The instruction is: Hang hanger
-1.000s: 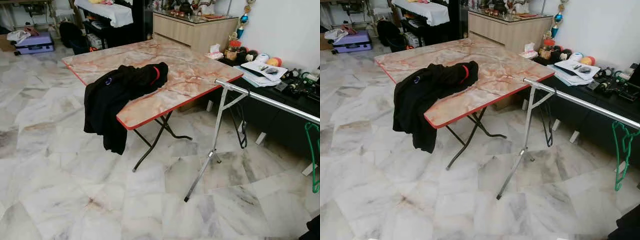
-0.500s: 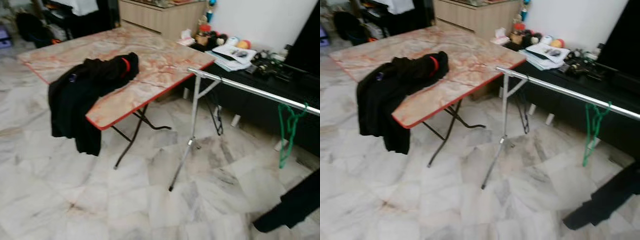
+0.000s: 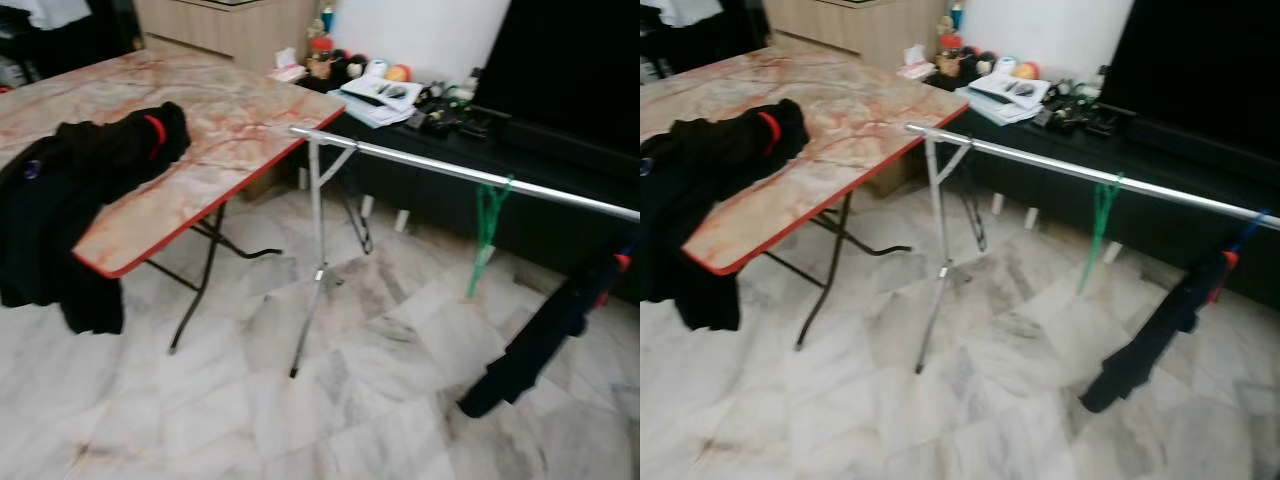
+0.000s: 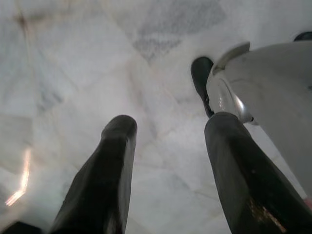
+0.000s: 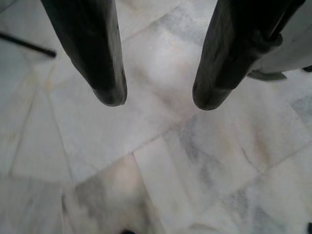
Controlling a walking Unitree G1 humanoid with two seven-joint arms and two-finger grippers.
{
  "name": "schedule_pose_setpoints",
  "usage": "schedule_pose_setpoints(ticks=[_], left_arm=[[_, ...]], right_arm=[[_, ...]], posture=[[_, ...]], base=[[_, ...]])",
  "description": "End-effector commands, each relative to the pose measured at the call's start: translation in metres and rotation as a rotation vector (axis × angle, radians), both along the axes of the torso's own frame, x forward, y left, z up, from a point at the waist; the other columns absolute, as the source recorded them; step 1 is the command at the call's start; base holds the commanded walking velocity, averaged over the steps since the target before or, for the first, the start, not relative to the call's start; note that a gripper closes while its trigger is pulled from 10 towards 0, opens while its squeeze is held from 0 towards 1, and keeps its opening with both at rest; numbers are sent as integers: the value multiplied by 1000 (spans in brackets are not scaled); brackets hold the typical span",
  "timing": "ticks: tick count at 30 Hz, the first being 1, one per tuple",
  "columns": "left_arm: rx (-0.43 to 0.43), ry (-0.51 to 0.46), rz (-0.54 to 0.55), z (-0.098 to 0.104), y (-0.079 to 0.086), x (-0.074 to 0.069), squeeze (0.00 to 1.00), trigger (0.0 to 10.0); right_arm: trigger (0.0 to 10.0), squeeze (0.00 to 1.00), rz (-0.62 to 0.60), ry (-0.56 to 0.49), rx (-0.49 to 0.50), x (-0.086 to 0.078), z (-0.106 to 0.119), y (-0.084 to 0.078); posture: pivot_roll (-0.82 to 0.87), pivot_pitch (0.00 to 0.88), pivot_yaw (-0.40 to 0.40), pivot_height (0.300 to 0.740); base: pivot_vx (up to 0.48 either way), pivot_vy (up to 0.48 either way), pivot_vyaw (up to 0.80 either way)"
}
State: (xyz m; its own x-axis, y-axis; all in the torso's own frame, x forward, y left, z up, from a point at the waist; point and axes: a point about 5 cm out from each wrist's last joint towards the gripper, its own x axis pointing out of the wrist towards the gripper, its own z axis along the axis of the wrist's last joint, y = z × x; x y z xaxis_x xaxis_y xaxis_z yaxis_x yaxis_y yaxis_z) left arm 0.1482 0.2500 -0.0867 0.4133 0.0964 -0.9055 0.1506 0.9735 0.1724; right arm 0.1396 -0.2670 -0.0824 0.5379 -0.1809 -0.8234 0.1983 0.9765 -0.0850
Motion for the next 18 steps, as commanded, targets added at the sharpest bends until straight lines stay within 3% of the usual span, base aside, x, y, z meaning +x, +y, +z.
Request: schedule_pose_setpoints(ticks=[1, 18], left_arm=[[15, 23, -1, -1, 6, -7, 0, 10000], [35, 34, -21, 1, 12, -6, 0, 10000]], right_arm=[[10000, 0, -7, 19, 10, -5, -3, 2], [10000, 0, -27, -1, 33, -3, -4, 9]], posture=[[8, 72, 15, 740], [15, 81, 44, 740]], base=[[0, 0, -781], [0, 0, -781]])
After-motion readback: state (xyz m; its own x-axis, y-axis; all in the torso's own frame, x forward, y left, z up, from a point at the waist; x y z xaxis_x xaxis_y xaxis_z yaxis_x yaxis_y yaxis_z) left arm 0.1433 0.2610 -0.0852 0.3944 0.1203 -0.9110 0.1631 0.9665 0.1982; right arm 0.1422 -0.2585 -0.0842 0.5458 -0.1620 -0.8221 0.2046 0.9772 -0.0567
